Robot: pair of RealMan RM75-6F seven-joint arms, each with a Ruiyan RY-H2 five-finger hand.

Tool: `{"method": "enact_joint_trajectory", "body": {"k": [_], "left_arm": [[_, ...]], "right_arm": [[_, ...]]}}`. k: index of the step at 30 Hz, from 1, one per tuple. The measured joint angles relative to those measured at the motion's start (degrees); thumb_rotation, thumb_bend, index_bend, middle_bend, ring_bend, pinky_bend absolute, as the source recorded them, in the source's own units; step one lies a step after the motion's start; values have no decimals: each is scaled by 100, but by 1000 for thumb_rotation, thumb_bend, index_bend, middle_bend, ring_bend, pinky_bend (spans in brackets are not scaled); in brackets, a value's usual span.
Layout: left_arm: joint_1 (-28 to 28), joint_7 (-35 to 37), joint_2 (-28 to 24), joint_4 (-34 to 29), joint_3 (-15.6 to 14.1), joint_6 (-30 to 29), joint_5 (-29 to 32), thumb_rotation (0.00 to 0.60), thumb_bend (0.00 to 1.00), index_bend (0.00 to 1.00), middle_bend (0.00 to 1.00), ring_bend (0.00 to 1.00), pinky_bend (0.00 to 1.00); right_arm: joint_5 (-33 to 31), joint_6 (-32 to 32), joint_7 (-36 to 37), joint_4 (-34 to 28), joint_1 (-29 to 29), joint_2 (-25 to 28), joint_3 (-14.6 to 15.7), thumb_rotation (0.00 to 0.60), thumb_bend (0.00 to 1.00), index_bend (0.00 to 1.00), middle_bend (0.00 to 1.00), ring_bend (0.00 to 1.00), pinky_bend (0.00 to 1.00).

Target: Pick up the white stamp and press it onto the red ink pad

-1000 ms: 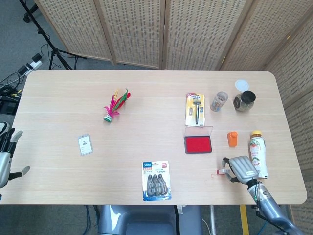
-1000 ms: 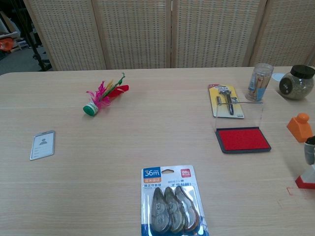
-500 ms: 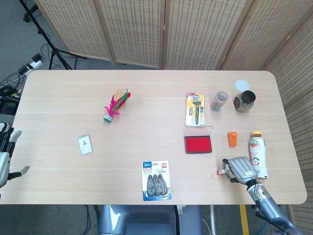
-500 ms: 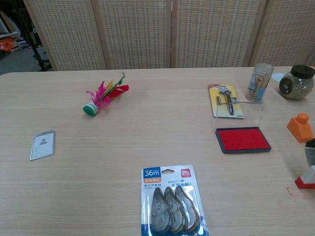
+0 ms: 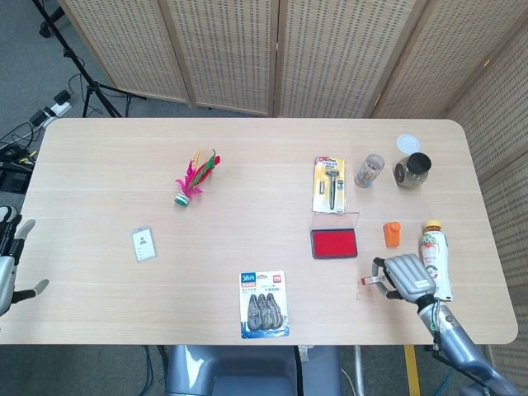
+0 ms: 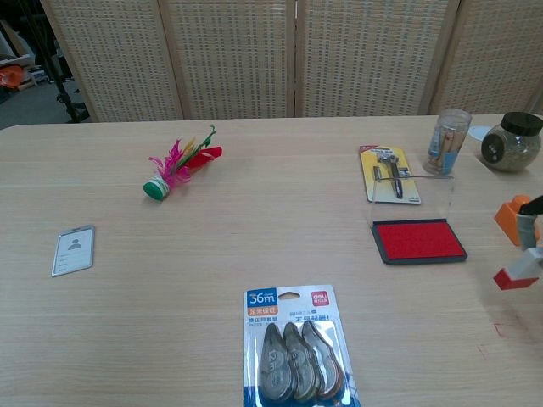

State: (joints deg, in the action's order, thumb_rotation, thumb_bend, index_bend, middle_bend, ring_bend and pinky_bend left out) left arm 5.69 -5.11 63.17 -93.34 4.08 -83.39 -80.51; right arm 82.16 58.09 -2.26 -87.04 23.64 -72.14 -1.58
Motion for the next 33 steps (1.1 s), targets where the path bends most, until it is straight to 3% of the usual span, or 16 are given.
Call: {"method": "enact_joint_trajectory", "body": {"k": [5, 15, 24, 33], "left_arm": [[-1, 48, -25, 14, 1, 24, 13, 600, 0, 0, 0, 0, 0], [34, 103, -55, 23, 22, 124, 86, 600, 0, 0, 0, 0, 0], [83, 28, -14, 53, 61, 235, 232, 600, 0, 0, 0, 0, 0], [133, 19, -19, 62, 98, 345, 351, 600, 0, 0, 0, 0, 0]], "right_arm": [[-278, -119, -374, -379, 262, 211, -320, 600, 487, 592, 838, 906, 1000], [-1589, -682, -1030, -610, 917, 192, -919, 600, 510, 594, 839, 906, 1000], [-2664, -1051, -1740, -263, 1482, -344, -991, 600, 517, 594, 838, 906, 1000], [-3237, -1109, -2141, 159, 1806, -812, -877, 600, 517, 594, 839, 906, 1000]]}}
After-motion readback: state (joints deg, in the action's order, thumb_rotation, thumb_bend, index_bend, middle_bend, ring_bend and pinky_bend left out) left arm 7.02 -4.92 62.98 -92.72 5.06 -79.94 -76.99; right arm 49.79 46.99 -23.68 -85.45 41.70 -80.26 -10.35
